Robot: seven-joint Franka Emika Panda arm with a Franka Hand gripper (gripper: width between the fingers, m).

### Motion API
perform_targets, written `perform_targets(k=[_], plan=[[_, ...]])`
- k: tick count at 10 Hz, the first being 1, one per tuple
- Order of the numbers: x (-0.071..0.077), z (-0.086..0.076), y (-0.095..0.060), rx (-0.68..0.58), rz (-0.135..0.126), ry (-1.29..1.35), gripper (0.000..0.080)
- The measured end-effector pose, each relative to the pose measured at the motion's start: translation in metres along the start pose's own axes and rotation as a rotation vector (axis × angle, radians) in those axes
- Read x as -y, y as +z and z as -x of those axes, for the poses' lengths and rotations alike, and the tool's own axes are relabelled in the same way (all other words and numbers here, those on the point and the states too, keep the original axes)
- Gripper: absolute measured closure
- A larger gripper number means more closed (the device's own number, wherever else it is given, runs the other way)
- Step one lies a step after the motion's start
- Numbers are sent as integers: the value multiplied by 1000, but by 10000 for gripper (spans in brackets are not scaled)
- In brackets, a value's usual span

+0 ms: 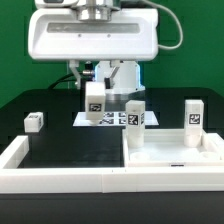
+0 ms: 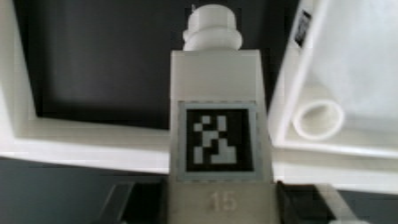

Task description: Assemble square table

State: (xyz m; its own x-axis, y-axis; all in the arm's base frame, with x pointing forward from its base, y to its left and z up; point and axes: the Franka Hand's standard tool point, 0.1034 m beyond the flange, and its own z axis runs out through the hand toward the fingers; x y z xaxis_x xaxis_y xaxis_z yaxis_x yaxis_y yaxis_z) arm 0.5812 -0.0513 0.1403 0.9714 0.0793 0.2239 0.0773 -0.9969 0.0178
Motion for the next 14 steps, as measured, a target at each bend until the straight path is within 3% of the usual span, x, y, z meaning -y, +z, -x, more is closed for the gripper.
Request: perform_targets(k=[3,9,10,14], plan=[[38,-27,-7,-37,-48,86,509],[40,-26,-4,-43,-50,96,509],[56,-25,2,-61,-52,84,509],[120,-49,0,-79,-106,168,509]])
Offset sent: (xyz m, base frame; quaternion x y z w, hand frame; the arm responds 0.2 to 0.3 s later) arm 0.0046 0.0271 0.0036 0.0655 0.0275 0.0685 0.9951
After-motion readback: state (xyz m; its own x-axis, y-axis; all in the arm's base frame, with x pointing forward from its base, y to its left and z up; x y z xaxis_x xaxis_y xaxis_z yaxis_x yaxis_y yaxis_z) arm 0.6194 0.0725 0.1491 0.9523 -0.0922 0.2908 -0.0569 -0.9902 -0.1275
